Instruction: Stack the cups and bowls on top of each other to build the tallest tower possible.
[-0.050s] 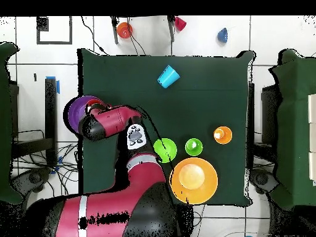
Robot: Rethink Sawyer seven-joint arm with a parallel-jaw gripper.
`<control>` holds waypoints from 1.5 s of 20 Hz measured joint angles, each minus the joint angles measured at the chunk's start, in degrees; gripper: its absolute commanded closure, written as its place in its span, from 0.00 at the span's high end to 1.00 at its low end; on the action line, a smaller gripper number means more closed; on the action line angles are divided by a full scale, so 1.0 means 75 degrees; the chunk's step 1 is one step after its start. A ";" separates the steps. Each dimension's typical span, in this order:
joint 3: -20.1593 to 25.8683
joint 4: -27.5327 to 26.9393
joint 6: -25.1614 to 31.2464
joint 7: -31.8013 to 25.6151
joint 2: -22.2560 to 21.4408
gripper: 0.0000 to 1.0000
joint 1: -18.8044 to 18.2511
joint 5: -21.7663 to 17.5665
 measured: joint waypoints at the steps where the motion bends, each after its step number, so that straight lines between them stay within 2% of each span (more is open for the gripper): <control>1: 0.0001 -0.0024 0.0031 0.0000 0.0000 1.00 -0.0011 -0.0020; 12: 0.0004 -0.0261 0.0713 -0.0001 -0.0082 1.00 -0.0048 -0.0293; 13: 0.0005 -0.0279 0.0771 -0.0002 -0.0092 0.00 -0.0049 -0.0299; 21: 0.0103 -0.0310 0.0936 0.0000 -0.0364 0.00 -0.0100 -0.0317; 30: 0.0104 -0.0527 0.0946 0.0000 -0.0336 0.00 -0.0096 -0.0319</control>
